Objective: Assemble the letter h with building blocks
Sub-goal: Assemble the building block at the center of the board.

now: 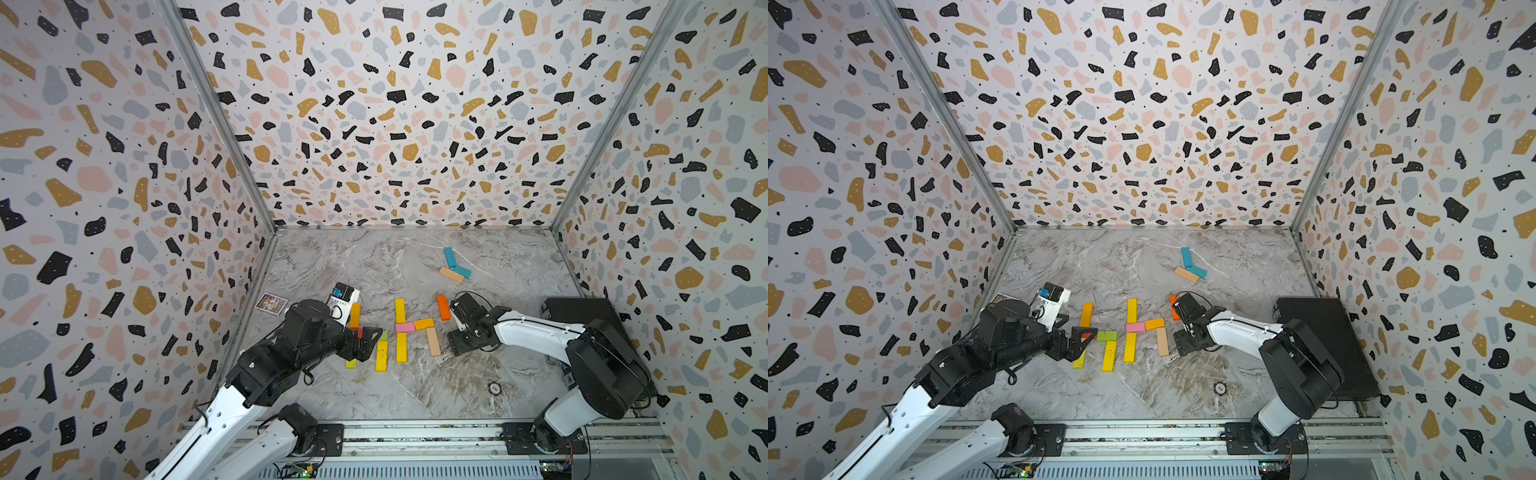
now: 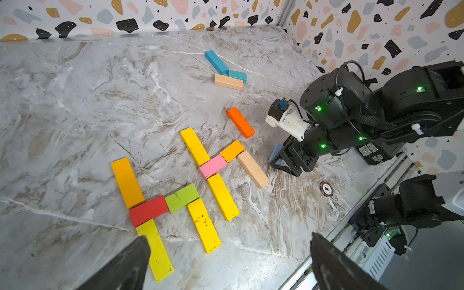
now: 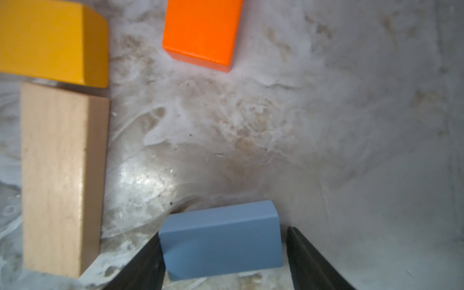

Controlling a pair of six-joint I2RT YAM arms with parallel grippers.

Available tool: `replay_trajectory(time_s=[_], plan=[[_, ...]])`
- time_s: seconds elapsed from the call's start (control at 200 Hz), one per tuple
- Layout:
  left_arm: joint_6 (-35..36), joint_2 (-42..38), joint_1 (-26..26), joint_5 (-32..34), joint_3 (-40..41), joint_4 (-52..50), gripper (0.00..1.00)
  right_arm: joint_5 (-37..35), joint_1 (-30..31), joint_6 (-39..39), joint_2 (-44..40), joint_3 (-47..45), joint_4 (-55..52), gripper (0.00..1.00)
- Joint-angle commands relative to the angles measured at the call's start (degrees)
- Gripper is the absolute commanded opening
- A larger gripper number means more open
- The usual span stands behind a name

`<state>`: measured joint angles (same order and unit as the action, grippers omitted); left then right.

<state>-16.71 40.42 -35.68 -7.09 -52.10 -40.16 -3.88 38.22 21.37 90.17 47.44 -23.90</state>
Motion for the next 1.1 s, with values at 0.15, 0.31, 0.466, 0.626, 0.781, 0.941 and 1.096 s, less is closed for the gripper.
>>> replay_trajectory(time_s=[0.15, 0.31, 0.466, 0.626, 0.781, 0.941, 1.096], plan=[[-0.20, 0.27, 0.35, -0.60, 0.68, 2.60, 0.99, 1.78, -0.60, 1.37, 1.14, -0.41, 1.70, 0.65], [-0.25, 0.28, 0.44, -0.38, 0.68, 2.55, 0.99, 0.95, -0.60, 2.44, -0.65, 0.22, 2.93, 0.61], [-0.23, 0.40, 0.71, -0.42, 0.63, 2.55, 0.99, 0.12, -0.60, 3.41, -0.70, 3.43, 2.99, 0.61], [-0.24, 0.51, 0.75, -0.55, 0.70, 2.59, 0.99, -3.20, -0.68, 4.44, 2.67, 6.92, 1.14, 0.61], [-0.25, 0.61, 0.79, -0.72, 0.64, 2.57, 0.99, -3.15, -0.85, 4.74, 3.86, 8.34, 1.86, 0.62], [-0.22, 0.65, 0.88, -1.09, 0.64, 2.65, 0.99, -1.54, -1.04, 5.48, 5.90, 10.15, 1.51, 0.62], [-0.25, 0.40, 0.97, -0.91, 0.68, 2.63, 0.99, -2.45, -1.04, 5.67, 7.15, 11.13, 0.98, 0.62]])
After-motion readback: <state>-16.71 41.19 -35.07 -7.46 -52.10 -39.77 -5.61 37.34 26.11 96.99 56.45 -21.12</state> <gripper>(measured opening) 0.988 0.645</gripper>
